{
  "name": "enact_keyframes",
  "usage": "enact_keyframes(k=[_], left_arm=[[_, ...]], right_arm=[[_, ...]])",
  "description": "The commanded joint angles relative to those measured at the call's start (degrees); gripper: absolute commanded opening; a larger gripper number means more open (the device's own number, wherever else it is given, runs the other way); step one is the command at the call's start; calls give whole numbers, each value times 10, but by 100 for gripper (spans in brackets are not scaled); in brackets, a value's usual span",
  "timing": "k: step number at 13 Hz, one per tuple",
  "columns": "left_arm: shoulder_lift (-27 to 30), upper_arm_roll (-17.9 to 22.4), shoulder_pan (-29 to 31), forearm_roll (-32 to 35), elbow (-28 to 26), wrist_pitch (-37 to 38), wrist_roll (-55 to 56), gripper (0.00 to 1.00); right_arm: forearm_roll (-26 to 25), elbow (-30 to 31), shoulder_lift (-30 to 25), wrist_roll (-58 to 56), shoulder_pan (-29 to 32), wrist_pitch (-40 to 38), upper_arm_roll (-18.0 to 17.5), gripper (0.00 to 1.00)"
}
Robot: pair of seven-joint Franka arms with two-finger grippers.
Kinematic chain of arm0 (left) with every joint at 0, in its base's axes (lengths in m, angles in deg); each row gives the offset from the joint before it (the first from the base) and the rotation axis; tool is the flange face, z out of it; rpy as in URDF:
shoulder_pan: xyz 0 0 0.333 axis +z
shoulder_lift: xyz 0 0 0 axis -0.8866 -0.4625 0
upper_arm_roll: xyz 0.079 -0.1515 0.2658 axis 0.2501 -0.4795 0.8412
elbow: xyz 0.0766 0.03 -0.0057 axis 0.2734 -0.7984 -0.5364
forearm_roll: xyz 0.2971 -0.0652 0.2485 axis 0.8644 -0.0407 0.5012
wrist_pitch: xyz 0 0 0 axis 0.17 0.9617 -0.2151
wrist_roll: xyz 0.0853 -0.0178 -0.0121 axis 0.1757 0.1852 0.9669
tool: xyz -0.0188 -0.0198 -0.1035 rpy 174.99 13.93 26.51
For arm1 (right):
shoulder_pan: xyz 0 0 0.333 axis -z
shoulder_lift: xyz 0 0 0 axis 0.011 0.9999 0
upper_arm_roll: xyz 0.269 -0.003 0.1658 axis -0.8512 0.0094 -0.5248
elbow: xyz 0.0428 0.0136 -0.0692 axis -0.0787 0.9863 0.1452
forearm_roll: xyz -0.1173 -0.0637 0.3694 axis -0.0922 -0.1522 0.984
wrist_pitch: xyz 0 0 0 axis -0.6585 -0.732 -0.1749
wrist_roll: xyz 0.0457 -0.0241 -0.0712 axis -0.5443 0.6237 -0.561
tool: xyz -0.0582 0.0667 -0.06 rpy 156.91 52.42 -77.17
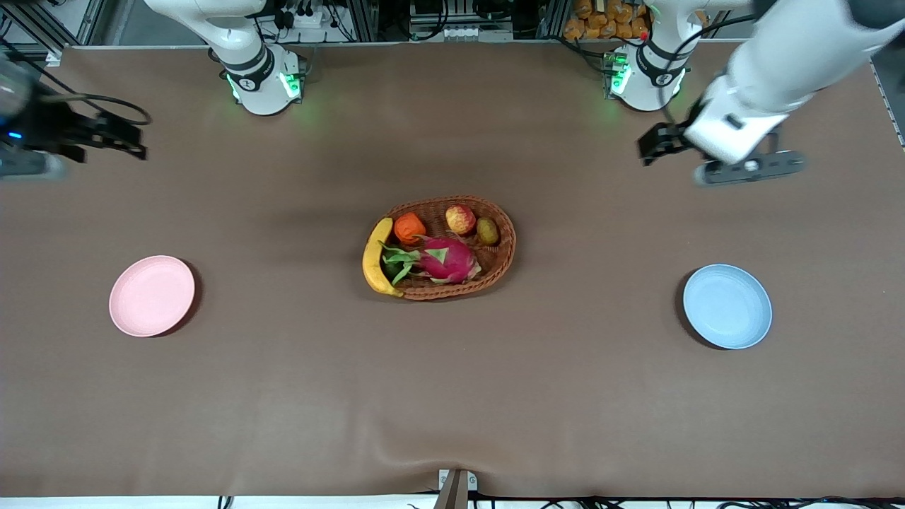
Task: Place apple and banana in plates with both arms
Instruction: 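Reach the right gripper to the banana while the left gripper reaches the apple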
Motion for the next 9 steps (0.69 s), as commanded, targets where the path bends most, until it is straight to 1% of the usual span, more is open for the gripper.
enact_keyframes(k=[1, 3, 4, 5, 6, 7, 9], left_arm=[[8, -69, 6, -11, -81, -94, 105, 100], [7, -118, 6, -10, -149, -198, 173, 100], [5, -129, 4, -10, -170, -250, 212, 100], [-13, -141, -1, -5, -176, -281, 250, 100], [-32, -154, -8, 7, -176, -297, 277, 100], [-48, -155, -21, 33, -176, -318, 304, 100], [-91, -156, -59, 94, -174, -355, 359, 100]], right_arm=[[2, 6, 31, 4, -53, 8, 4, 100], [33, 6, 60, 5, -77, 34, 4, 100], [53, 6, 76, 5, -79, 49, 4, 100], [73, 7, 94, 5, -83, 64, 4, 100], [91, 7, 112, 5, -87, 77, 4, 100], [100, 10, 128, 5, -92, 92, 4, 100], [103, 58, 135, 6, -108, 161, 4, 100]])
